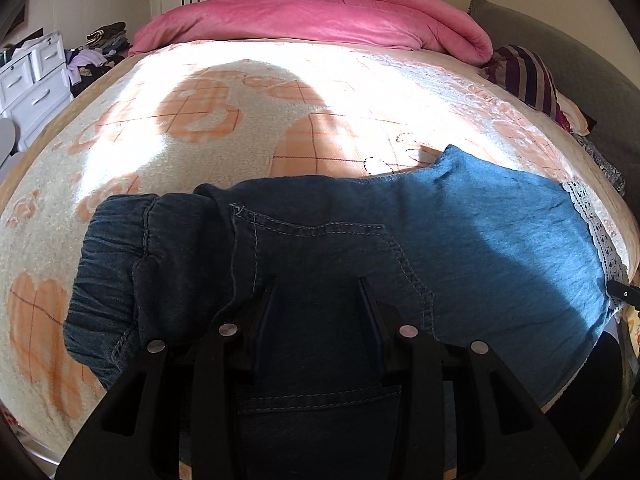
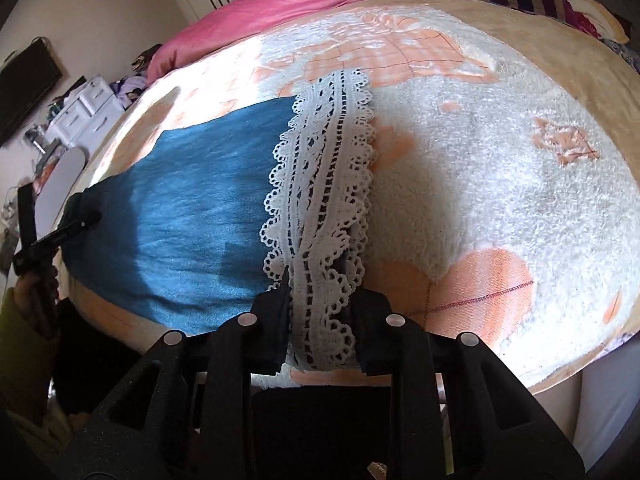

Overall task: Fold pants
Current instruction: 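Release the lace trim with the right gripper and open the left gripper, then move both grippers to the lace-trimmed edge of the denim pants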

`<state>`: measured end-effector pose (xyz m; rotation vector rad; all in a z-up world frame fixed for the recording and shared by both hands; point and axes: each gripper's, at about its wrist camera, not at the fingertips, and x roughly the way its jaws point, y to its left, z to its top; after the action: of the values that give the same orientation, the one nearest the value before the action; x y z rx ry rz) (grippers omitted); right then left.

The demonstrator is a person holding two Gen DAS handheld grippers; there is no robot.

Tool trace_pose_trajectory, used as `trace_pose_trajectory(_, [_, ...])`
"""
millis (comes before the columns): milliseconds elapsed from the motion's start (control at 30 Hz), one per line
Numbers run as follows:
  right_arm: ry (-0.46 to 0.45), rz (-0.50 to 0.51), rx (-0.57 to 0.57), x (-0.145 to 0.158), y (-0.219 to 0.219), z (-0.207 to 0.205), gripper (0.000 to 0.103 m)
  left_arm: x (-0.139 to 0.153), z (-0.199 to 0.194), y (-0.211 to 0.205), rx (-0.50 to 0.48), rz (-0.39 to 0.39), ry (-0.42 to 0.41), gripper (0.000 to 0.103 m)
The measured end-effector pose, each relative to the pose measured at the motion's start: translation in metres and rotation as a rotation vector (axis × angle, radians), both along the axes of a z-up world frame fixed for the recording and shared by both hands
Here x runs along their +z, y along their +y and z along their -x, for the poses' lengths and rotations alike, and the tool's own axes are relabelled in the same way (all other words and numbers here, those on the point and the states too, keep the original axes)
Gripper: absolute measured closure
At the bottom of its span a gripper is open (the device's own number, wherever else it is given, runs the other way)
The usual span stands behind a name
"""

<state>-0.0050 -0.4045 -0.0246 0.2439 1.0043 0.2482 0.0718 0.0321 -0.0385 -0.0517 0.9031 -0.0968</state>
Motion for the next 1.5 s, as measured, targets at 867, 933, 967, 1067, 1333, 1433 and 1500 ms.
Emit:
trace_pose_trajectory(867, [-0.205,0.103,0.069,0.061,0.064,0.016,0.025,0.052,0.032,-0.049,-0.104,0.0,-0.114,0.005])
trace_pose_trajectory(933, [-0.199,0.098,0.089,0.058,0.077,0.013,0.023,0.052,0.032,-0.053,-0.122,0.015,-0.105,0.005])
trace_pose_trajectory(967, [-0.199,0.097,0.096,0.057,0.083,0.013,0.022,0.051,0.032,-0.056,-0.124,0.007,-0.101,0.005])
trace_pose_trajectory(1067, [-0.194,0.112,0.115,0.053,0.096,0.01,0.021,0.049,0.033,-0.062,-0.137,0.001,-0.097,0.005])
trace_pose_trajectory(1333, [-0.143,0.164,0.129,0.035,0.111,0.005,0.019,0.035,0.029,-0.078,-0.174,0.006,-0.059,0.005])
trace_pose_trajectory(1433, [-0.067,0.162,0.104,0.019,0.106,0.0,0.019,0.027,0.027,-0.085,-0.19,-0.002,-0.041,0.005])
trace_pose_trajectory(1500, [-0.008,0.159,0.083,0.005,0.099,-0.004,0.019,0.019,0.025,-0.09,-0.197,-0.013,-0.024,0.005])
